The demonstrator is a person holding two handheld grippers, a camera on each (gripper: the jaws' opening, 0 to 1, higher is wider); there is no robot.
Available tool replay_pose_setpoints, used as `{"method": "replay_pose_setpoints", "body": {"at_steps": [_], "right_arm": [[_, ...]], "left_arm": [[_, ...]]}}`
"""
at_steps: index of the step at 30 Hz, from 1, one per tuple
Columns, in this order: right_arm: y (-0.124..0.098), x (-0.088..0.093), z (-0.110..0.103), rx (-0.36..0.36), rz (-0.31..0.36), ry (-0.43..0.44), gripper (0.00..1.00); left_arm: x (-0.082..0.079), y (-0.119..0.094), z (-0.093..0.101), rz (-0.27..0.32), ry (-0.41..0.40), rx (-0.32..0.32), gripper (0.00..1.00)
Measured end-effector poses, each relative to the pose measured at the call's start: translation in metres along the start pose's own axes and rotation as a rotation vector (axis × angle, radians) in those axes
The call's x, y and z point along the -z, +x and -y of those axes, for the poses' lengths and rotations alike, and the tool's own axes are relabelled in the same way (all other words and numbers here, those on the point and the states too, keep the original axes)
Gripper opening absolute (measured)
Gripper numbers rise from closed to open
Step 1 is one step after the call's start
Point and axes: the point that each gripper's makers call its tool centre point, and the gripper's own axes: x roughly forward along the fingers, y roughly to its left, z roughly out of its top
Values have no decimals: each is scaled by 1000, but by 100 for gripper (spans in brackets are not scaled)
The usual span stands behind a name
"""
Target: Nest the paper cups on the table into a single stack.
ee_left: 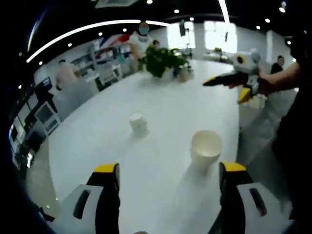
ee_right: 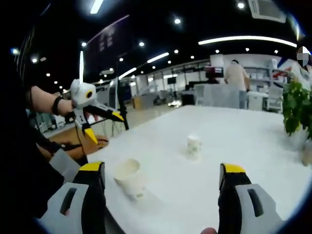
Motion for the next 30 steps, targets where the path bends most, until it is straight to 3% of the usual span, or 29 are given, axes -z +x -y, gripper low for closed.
{"method": "replay_pose_setpoints", "body": {"at_steps": [8,12,18,25,30], "right_arm": [[34,-15,37,32,22,51,94],[69,-20,54,20,-2,54,94],[116,-22,73,13,-38,65,94],[163,-12,95,31,-120,-49,86],[195,-3,98,14,-178,-125,77]], "left_arm": [[6,-8,-7,18,-48,-34,93],[6,-12,-7,33,-53,-48,99],[8,-14,-8,32,-53,-59,99],[11,-12,-12,41,-87,-77,99],[12,-9,-7,48,-109,-70,99]]}}
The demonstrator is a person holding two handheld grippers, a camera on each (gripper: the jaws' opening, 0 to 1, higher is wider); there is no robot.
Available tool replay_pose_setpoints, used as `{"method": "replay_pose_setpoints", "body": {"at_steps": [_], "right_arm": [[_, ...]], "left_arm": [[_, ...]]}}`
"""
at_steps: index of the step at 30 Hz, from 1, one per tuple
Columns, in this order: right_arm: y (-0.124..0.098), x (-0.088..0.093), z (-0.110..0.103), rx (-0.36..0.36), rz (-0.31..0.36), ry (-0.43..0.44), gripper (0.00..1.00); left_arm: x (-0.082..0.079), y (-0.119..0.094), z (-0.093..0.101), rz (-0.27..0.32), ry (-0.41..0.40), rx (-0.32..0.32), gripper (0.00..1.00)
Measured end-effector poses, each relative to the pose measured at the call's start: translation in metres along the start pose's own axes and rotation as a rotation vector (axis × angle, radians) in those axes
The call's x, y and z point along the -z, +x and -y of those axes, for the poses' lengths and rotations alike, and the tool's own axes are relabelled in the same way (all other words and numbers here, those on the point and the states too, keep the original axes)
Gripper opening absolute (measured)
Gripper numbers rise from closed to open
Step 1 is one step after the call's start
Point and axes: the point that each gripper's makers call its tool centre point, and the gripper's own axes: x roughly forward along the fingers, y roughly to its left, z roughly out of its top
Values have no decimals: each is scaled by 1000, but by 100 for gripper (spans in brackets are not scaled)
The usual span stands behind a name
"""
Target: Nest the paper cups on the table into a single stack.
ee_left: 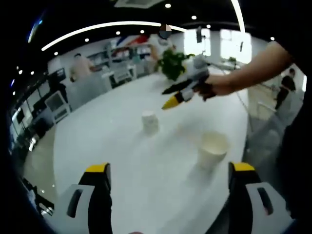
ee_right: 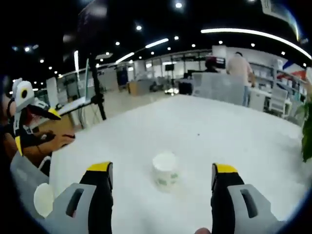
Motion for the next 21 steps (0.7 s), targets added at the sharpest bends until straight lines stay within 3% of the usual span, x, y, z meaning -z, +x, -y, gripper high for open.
{"method": "replay_pose_setpoints", "body": {"at_steps": [4,10,17,21], "right_arm": [[28,8,5,-22,-39,-20,71],[48,21,5,-35,-102,-72,62],[59,28,11,-41,-137,-74,54],[67,28,19,-57,-125,-43,44]], "left_arm": [[1,2,-1,8,-15,-12,99],[4,-1,-6,6,-32,-27,99],[4,-4,-11,12,-44,-40,99],[5,-4,-12,11,-52,-49,99]]}}
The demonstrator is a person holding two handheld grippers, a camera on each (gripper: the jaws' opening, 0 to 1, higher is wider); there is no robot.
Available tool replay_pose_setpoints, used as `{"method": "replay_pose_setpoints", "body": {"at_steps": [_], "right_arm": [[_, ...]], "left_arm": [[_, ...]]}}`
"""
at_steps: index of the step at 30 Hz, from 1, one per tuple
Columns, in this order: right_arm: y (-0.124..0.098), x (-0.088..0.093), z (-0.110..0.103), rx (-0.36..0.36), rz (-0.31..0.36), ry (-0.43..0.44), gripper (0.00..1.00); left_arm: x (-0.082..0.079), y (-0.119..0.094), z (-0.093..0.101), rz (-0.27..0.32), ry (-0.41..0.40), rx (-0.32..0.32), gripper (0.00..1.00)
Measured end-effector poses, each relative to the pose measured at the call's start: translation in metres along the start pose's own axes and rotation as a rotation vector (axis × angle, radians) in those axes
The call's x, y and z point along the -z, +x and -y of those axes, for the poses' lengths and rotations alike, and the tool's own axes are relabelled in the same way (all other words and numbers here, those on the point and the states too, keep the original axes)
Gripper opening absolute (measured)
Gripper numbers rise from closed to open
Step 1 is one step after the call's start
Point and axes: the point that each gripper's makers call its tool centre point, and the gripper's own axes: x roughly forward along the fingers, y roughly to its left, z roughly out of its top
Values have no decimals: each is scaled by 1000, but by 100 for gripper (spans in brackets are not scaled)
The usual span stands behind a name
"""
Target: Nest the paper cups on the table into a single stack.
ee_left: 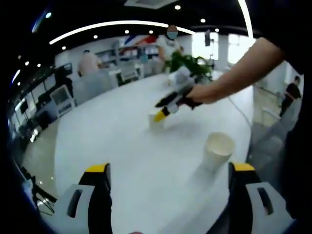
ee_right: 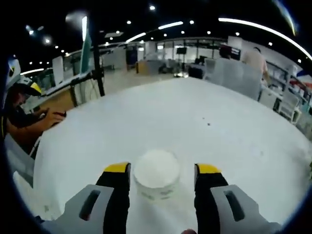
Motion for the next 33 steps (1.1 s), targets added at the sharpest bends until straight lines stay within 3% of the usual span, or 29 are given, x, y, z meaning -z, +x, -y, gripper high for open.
{"method": "replay_pose_setpoints", "body": {"at_steps": [2,7,18,22,23,33], "right_arm": [[4,4,-5,-35,-24,-8,36],[0,3,-11,-36,-39,-21,36],[-24,2,-10,-42,-21,-55,36],[-46,-9,-20,-28,-6,-61,36],[-54,-20,-26,-25,33,-49,36],[-112,-53,-38,-15,137,-2,35]], "left_arm": [[2,0,1,-8,1,4,99],[7,0,1,-17,-10,5,99],[-2,-1,4,-4,-11,1,99],[-7,0,5,5,-7,2,99],[-8,0,6,11,-11,4,99],[-18,0,19,20,5,27,99]]}}
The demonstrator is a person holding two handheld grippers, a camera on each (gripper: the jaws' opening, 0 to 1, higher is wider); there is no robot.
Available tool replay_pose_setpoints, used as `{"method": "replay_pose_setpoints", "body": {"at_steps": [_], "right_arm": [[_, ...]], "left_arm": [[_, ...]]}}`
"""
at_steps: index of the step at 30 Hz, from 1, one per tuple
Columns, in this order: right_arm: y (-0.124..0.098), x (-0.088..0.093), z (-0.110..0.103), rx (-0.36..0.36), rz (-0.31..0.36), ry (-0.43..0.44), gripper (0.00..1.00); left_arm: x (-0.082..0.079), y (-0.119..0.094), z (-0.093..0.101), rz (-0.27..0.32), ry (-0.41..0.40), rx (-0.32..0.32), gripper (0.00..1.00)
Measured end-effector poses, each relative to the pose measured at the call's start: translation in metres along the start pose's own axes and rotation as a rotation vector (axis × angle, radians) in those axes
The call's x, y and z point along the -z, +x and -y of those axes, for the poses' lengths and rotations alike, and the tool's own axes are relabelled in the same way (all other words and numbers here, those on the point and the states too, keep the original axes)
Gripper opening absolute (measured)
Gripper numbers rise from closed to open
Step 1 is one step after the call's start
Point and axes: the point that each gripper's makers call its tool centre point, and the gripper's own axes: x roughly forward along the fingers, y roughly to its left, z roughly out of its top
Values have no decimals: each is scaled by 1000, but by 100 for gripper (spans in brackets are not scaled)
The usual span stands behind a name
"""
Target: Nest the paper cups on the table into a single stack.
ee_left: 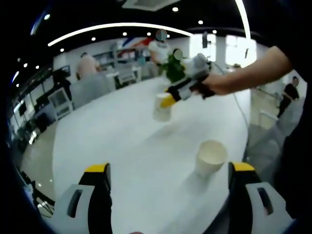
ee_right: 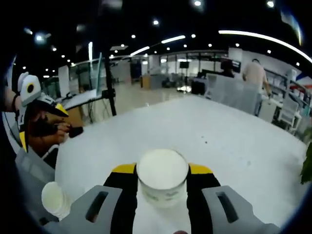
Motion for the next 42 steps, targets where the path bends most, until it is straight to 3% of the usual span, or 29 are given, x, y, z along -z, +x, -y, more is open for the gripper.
{"method": "replay_pose_setpoints", "body": {"at_steps": [11,20,26,31,34,37,42], "right_arm": [[-44,-37,-7,14,103,19,35],[-81,-67,-37,-9,199,45,35],[-102,-76,-54,-35,263,93,35],[-122,-76,-69,-55,334,165,35],[-133,-77,-79,-79,415,283,35],[-138,-72,-84,-84,456,337,35],[-143,-68,-91,-99,518,453,35]], "left_arm": [[0,-4,5,0,-8,6,99],[-4,-7,9,19,-31,17,99],[-3,-10,12,27,-52,27,99],[-4,-13,15,43,-75,31,99],[-6,-16,17,60,-74,32,99],[-8,-18,20,78,-92,44,99],[-22,-24,25,142,-138,62,99]]}}
